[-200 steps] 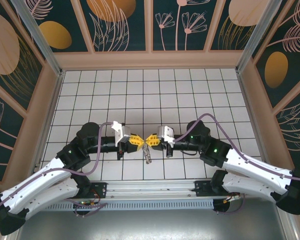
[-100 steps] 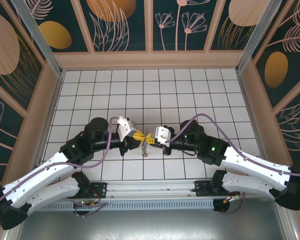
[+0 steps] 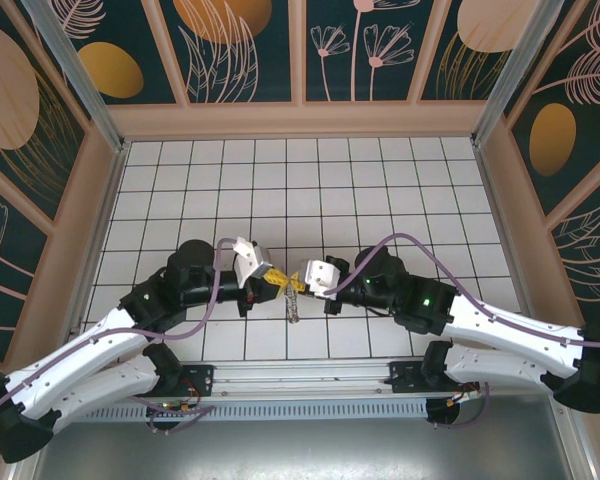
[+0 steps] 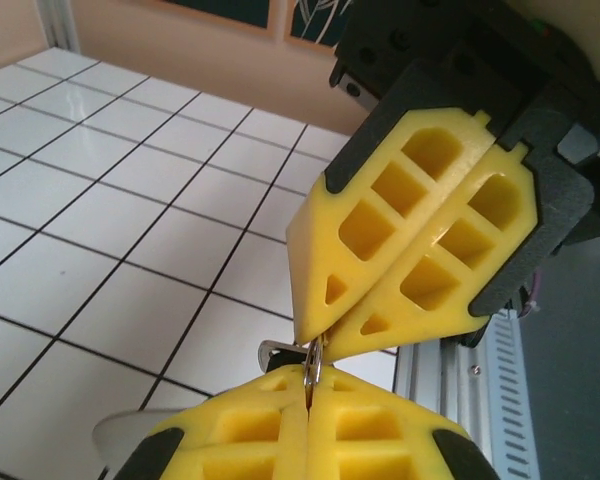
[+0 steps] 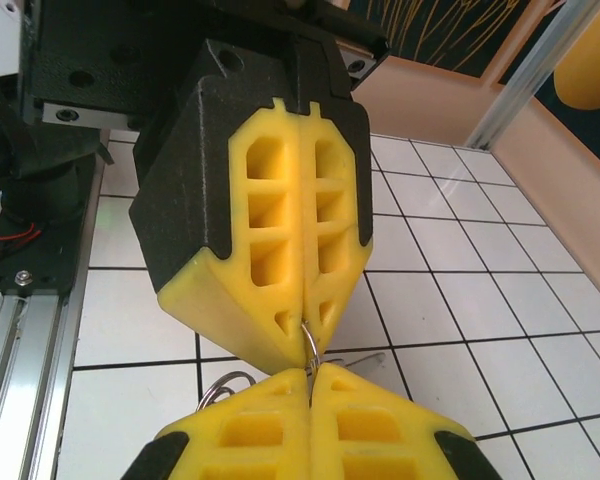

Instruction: Put the keys on the keyring

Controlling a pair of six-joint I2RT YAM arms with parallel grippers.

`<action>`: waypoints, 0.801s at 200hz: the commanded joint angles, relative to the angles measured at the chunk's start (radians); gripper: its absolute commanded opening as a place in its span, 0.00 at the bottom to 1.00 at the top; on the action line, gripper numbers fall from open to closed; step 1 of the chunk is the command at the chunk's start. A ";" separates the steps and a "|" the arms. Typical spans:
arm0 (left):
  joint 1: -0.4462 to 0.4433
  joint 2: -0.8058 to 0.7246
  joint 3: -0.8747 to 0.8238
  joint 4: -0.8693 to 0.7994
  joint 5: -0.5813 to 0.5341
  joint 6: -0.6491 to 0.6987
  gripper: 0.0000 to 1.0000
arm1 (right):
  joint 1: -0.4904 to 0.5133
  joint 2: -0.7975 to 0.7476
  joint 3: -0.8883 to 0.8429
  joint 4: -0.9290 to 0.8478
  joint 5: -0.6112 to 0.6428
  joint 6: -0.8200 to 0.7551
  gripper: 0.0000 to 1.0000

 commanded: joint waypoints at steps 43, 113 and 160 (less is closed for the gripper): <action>0.002 -0.071 -0.106 0.404 0.134 -0.088 0.00 | -0.003 -0.082 -0.045 0.122 -0.143 0.074 0.20; 0.003 -0.070 -0.146 0.510 0.167 -0.092 0.00 | -0.047 -0.107 -0.059 0.156 -0.202 0.124 0.12; 0.003 -0.035 -0.092 0.382 0.134 -0.050 0.00 | -0.057 -0.090 -0.028 0.110 -0.146 0.086 0.00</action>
